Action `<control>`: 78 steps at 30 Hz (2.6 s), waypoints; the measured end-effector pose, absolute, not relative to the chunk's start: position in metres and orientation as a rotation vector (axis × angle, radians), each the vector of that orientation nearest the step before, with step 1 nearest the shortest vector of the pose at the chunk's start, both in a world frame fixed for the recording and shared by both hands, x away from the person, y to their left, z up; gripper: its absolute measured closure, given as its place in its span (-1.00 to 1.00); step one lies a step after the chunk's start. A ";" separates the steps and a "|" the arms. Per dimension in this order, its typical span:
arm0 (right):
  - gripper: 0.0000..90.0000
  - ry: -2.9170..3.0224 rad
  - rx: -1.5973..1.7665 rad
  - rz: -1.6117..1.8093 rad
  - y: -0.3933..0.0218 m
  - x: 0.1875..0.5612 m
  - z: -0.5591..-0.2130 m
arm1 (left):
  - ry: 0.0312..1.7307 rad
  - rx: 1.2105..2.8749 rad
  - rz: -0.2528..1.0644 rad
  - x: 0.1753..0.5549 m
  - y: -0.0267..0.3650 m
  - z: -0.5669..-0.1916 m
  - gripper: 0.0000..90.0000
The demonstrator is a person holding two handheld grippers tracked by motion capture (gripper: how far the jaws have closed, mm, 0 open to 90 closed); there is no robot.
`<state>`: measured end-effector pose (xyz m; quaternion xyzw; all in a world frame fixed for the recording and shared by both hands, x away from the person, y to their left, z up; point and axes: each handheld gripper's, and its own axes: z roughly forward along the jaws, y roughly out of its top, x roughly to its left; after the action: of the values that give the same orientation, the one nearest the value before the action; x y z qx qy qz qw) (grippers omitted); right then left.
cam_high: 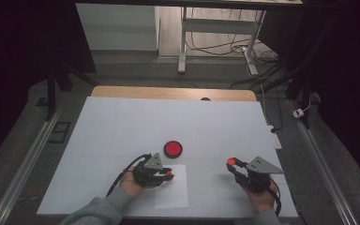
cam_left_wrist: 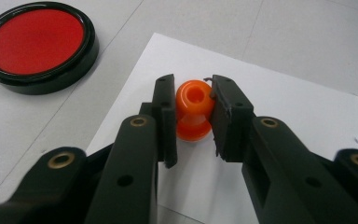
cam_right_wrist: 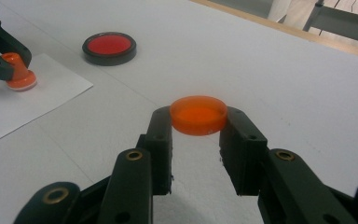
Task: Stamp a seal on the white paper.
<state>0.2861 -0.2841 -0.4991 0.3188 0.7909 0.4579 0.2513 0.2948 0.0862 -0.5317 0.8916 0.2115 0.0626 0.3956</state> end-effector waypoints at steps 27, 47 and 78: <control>0.43 2.145 0.869 1.248 -0.284 0.286 -0.498 | 0.556 2.249 0.224 0.287 0.084 -0.534 0.61; 0.43 2.148 0.866 1.244 -0.284 0.285 -0.498 | 0.556 2.235 0.229 0.286 0.085 -0.536 0.61; 0.43 2.147 0.860 1.249 -0.284 0.285 -0.497 | 0.521 2.110 0.209 0.286 0.089 -0.522 0.60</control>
<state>0.2854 -0.2835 -0.4972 0.3163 0.7902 0.4595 0.2536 0.2857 0.0888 -0.5221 0.8575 0.2119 0.0848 0.4611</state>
